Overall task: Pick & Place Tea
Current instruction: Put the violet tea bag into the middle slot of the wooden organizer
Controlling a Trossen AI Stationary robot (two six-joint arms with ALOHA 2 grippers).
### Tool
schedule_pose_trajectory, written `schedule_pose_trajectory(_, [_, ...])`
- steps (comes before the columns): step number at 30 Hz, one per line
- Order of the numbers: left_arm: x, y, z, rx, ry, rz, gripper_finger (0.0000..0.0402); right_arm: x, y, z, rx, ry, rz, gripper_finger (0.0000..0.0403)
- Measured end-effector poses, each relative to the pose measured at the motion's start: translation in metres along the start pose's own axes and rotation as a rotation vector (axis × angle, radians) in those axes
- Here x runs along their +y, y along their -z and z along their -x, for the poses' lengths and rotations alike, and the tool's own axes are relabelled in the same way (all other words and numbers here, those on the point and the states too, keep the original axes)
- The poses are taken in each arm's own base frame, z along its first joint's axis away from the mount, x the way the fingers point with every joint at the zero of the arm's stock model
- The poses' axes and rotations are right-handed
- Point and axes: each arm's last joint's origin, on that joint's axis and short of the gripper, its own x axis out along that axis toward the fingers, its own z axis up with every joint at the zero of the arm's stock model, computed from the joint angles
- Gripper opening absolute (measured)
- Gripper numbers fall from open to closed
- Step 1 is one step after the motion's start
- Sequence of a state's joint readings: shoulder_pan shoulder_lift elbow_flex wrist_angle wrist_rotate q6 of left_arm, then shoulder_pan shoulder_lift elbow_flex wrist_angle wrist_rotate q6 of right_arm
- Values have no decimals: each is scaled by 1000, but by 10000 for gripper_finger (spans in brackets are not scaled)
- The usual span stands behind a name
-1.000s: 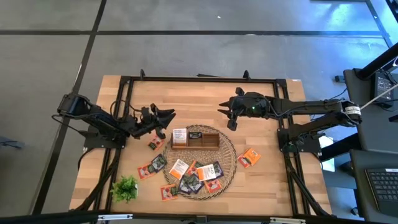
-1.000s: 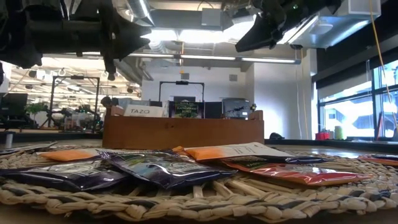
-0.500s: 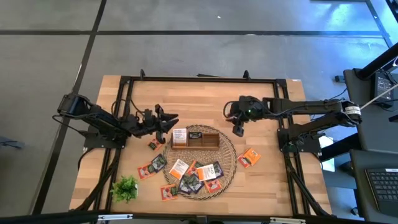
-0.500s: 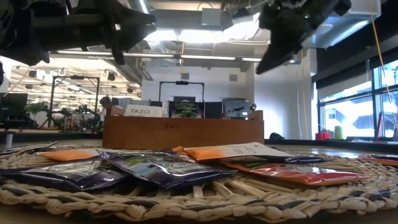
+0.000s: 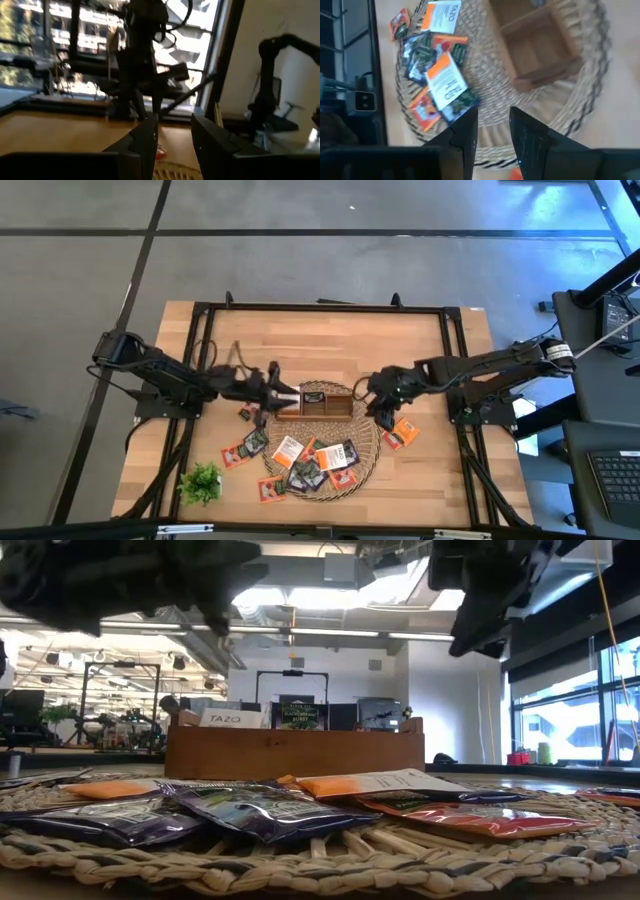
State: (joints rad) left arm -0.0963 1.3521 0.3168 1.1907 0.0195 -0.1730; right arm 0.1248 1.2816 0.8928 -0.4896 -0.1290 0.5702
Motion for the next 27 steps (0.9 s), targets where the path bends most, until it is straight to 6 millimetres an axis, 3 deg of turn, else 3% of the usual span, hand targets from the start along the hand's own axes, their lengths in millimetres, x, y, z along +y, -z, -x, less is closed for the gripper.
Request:
schedule_pose_trajectory(7, [-19,-5,-43,445,47,-40,114,23,15,-12,5,16,-113,115])
schedule_pose_trajectory(13, [-57,-6,-60,604,80,-106,114,43,27,-38,21,-14,-170,115])
schedule_pose_trajectory(20, [-75,29,-79,696,7,-139,114,56,34,-75,19,-62,-165,115])
schedule_pose_trajectory(27, [-81,63,-103,784,29,-62,114,49,44,-103,67,9,-229,115])
